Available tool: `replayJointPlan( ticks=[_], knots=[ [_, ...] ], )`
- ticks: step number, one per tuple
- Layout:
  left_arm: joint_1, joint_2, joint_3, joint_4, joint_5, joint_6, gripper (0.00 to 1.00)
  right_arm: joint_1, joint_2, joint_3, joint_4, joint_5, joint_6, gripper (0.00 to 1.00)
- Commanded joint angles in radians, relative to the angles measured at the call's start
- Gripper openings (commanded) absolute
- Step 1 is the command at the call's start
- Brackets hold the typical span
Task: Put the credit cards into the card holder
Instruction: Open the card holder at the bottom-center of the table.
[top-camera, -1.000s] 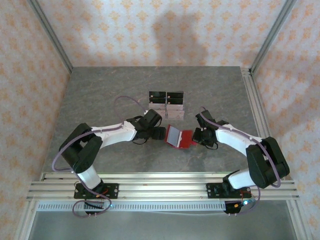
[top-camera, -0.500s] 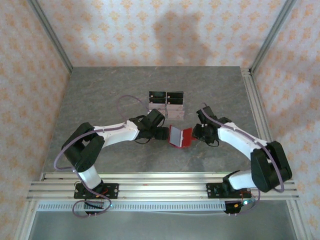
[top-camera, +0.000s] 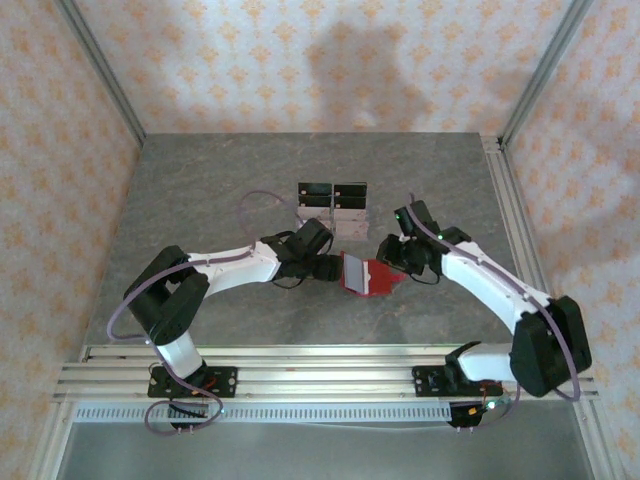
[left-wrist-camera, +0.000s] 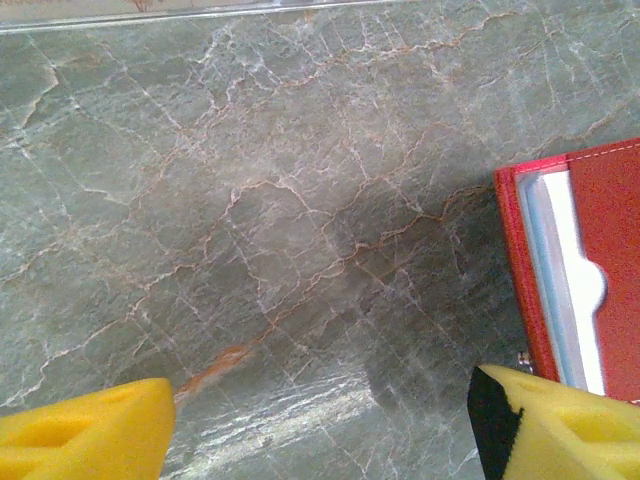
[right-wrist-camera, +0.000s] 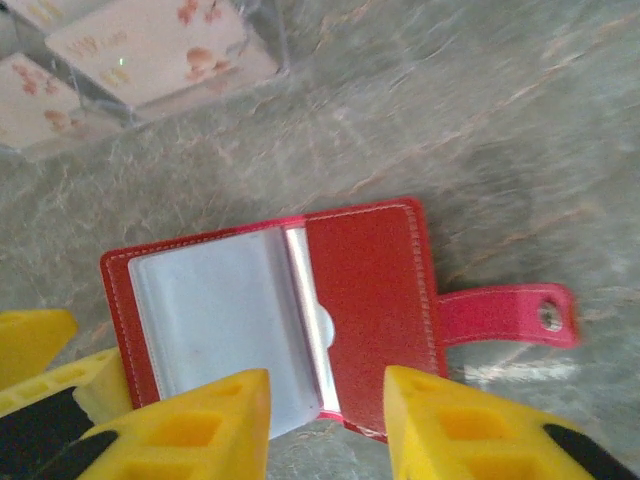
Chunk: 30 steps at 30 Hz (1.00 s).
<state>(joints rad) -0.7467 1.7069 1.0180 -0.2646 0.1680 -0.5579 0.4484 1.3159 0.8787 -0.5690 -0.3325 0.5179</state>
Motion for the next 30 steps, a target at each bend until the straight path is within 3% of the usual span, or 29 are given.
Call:
replayJointPlan(
  ticks=[1,12,16,30],
  knots=[
    [-0.012,-0.003,0.028,-0.002,-0.004,0.009,0.79,0.012,0.058,-0.033,0.097,-0.064,0.020,0.29],
    [-0.010,-0.029,0.032,-0.042,-0.063,0.018,0.79,-0.014,0.297,-0.184,0.269,-0.039,0.058,0.18],
    [-0.008,-0.062,0.018,-0.053,-0.112,0.055,0.79,-0.013,0.304,-0.208,0.287,-0.036,0.065,0.17],
    [-0.007,-0.062,0.042,-0.026,-0.115,0.062,0.80,-0.016,0.342,-0.222,0.306,-0.030,0.062,0.17]
  ],
)
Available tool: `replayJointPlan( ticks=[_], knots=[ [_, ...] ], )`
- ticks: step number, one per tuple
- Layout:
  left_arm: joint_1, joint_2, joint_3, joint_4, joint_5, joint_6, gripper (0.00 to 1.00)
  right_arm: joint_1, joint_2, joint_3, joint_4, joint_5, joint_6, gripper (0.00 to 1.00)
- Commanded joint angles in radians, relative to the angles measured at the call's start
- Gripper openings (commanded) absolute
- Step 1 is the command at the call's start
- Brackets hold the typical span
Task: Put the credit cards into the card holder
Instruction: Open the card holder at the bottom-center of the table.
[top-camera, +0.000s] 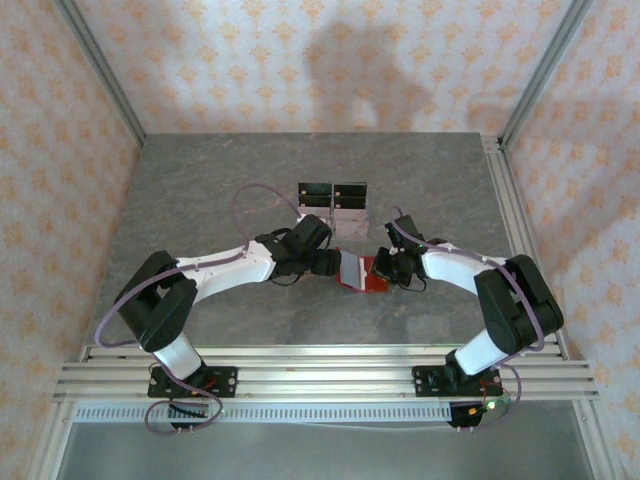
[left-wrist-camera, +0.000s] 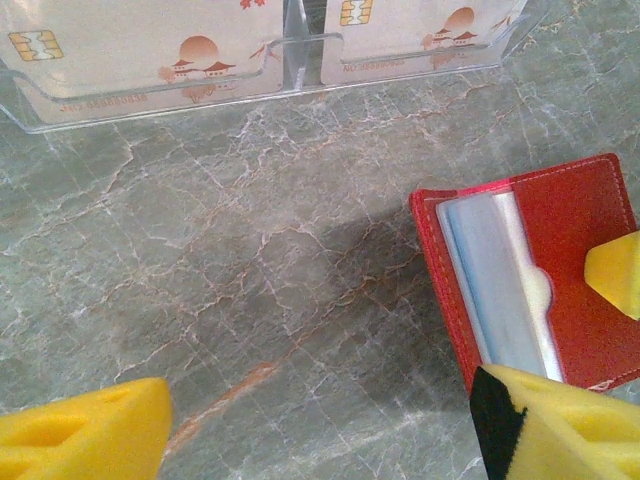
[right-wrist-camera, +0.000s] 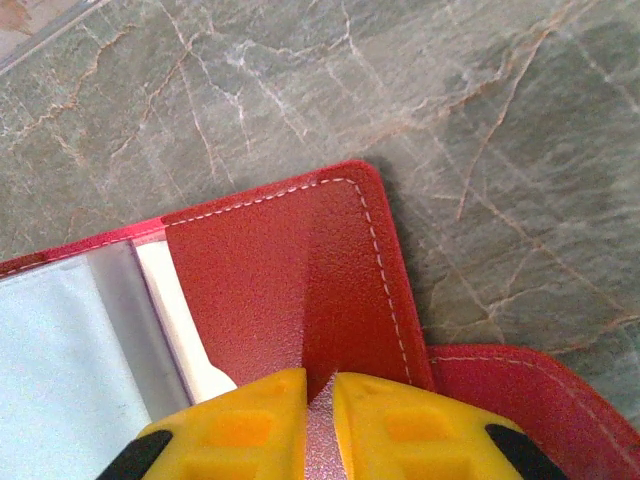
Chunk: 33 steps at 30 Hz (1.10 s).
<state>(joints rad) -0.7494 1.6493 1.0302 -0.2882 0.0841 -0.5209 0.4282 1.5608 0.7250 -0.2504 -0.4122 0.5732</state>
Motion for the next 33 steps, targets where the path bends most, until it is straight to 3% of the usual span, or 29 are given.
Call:
replayJointPlan(
  ticks=[1,11,18,21,27,33],
  knots=[
    [-0.005,0.004,0.031,0.002,-0.030,0.025,0.80,0.004,0.101,-0.068,-0.010,0.052,0.006,0.17],
    [0.002,0.083,0.015,0.026,-0.046,0.027,0.78,0.005,0.127,-0.069,-0.003,0.049,0.003,0.18],
    [0.058,0.097,-0.060,0.230,0.196,-0.042,0.75,0.005,0.140,-0.075,0.001,0.053,0.002,0.18],
    [0.083,0.092,-0.099,0.306,0.249,-0.084,0.72,0.004,0.143,-0.076,0.003,0.055,0.001,0.17],
    [0.100,0.077,-0.130,0.377,0.299,-0.121,0.59,0.004,0.146,-0.076,0.004,0.056,0.000,0.17],
    [0.102,0.089,-0.136,0.423,0.325,-0.148,0.40,0.003,0.152,-0.079,0.008,0.055,0.000,0.17]
  ],
)
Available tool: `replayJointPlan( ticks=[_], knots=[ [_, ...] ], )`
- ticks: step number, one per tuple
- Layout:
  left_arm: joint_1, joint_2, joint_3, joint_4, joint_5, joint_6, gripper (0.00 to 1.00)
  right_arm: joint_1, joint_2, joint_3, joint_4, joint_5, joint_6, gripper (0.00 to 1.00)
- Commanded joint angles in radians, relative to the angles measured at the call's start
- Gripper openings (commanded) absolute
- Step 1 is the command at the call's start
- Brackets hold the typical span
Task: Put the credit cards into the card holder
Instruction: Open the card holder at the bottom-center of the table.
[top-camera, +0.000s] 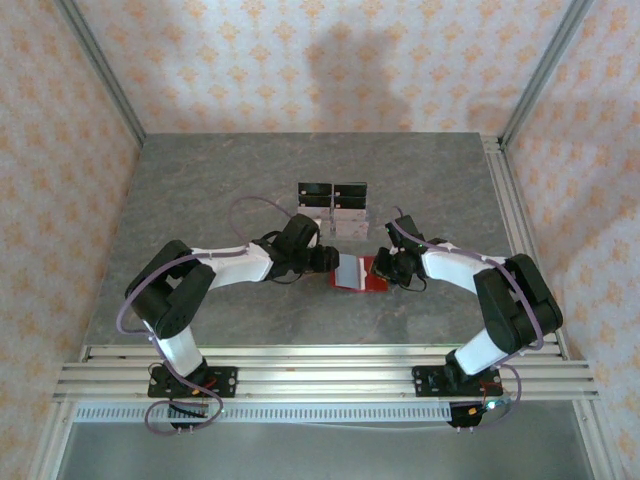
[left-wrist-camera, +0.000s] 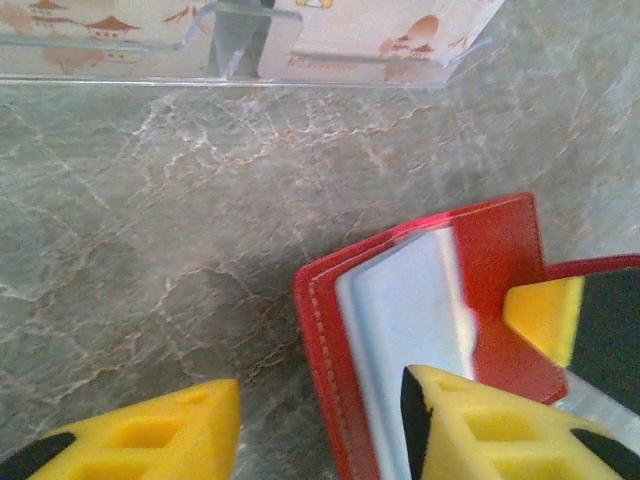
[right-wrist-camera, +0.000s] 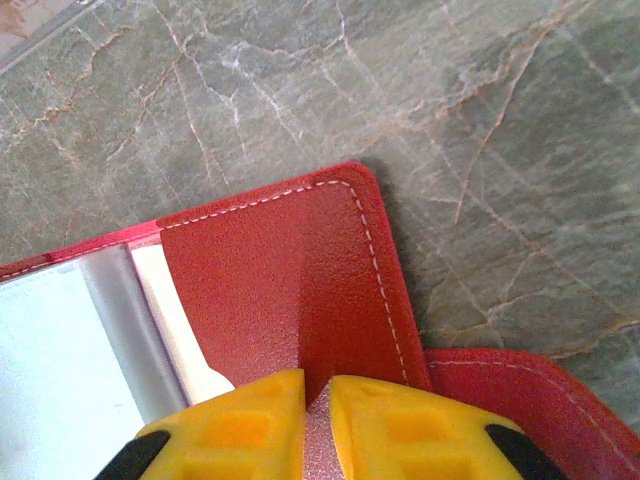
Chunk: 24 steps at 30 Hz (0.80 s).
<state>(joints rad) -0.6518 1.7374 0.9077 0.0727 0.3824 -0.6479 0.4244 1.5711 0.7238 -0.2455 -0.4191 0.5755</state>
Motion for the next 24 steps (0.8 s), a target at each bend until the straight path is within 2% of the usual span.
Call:
replayJointPlan(
  ticks=[1,5,12,18,21,24],
  knots=[
    [0.004,0.002,-0.014,0.066,0.027,-0.024,0.37,0.007,0.141,-0.078,0.002,0.062,-0.002,0.17],
    [0.004,0.001,-0.014,0.075,0.030,-0.029,0.26,0.008,0.142,-0.080,0.002,0.064,-0.002,0.17],
    [0.004,0.014,-0.014,0.075,0.030,-0.032,0.31,0.008,0.146,-0.081,0.009,0.065,-0.003,0.17],
    [0.004,0.034,-0.013,0.088,0.036,-0.038,0.30,0.007,0.148,-0.081,0.011,0.063,-0.003,0.17],
    [0.004,0.030,-0.017,0.090,0.032,-0.038,0.24,0.008,0.148,-0.081,0.010,0.064,-0.003,0.17],
    [0.004,0.012,-0.029,0.097,0.010,-0.042,0.12,0.007,0.152,-0.078,0.010,0.063,-0.004,0.17]
  ],
)
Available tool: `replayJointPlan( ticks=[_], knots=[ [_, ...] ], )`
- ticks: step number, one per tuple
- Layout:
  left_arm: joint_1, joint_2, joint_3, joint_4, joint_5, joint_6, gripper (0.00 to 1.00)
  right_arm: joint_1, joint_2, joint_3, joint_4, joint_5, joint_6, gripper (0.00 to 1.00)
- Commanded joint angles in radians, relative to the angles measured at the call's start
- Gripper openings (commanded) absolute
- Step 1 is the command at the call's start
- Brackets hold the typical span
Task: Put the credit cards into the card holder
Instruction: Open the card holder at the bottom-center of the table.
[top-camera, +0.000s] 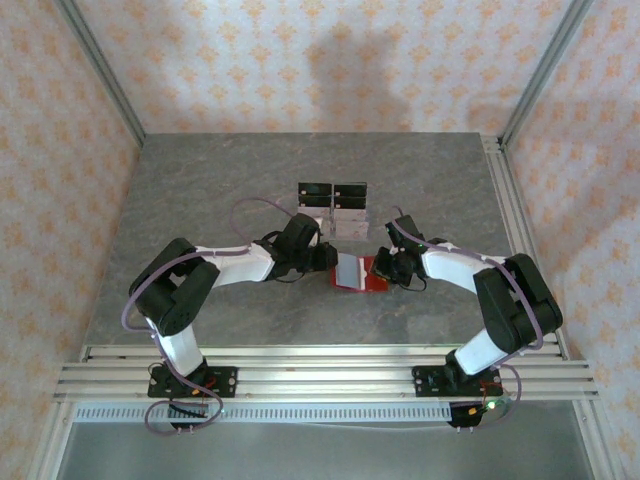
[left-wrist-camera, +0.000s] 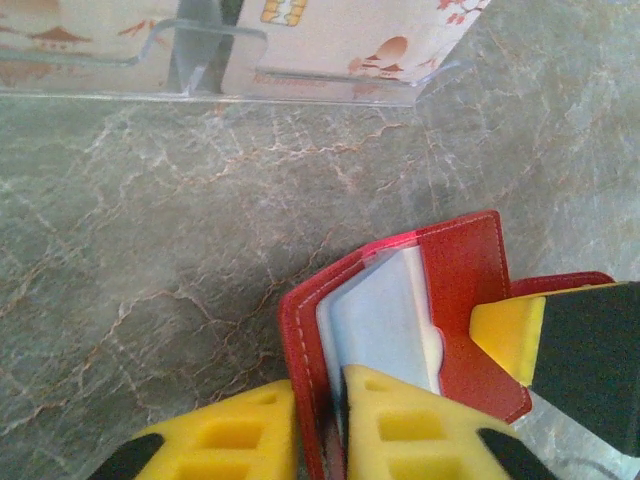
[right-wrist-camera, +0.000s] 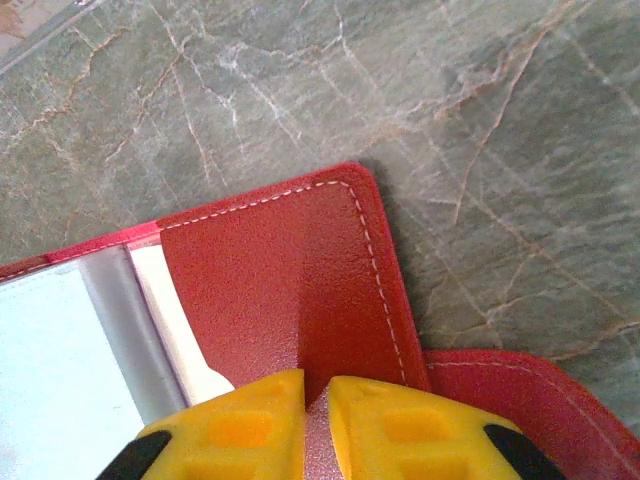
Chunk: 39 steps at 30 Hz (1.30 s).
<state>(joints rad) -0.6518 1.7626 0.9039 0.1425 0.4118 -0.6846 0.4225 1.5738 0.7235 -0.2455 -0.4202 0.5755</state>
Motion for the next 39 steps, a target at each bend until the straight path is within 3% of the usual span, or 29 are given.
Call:
replayJointPlan(
  ticks=[1,6,14,17,29,39],
  knots=[
    [0.004,-0.021,-0.030,0.031,-0.024,-0.008,0.09,0.009,0.150,-0.078,0.010,0.064,-0.004,0.17],
    [0.004,-0.046,-0.033,0.036,-0.029,-0.009,0.00,0.009,0.158,-0.072,0.011,0.056,-0.006,0.17],
    [0.004,-0.091,-0.027,0.056,-0.013,-0.029,0.00,0.010,0.170,-0.051,0.012,0.022,-0.021,0.15],
    [0.004,-0.105,-0.024,0.055,-0.008,-0.032,0.05,0.009,0.172,-0.045,0.013,0.012,-0.022,0.13],
    [0.003,-0.114,-0.038,0.131,0.021,-0.082,0.00,0.010,0.193,-0.038,0.017,0.003,-0.027,0.13],
    [-0.081,0.062,0.131,0.081,0.045,-0.127,0.00,0.009,0.213,-0.032,0.023,-0.007,-0.026,0.12]
  ],
)
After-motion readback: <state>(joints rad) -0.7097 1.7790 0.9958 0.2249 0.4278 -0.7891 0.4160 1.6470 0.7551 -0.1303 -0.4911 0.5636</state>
